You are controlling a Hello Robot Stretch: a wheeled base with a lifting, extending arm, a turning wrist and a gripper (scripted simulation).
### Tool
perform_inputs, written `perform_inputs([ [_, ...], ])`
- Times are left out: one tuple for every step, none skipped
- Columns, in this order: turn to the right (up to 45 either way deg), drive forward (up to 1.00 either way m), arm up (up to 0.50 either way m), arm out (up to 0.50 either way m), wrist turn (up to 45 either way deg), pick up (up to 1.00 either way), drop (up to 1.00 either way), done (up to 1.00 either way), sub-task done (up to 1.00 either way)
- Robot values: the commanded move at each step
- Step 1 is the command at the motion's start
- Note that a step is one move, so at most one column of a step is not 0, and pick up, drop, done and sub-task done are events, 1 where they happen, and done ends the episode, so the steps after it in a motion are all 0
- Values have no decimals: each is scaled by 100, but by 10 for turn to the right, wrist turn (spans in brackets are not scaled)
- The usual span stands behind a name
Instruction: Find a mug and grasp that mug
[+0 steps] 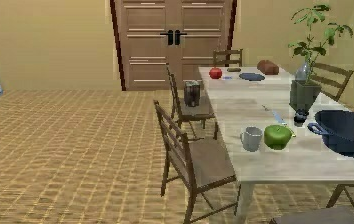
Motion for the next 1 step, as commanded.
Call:
perform_inputs([
  [0,55,0,0,0,0,0,0,0],
])
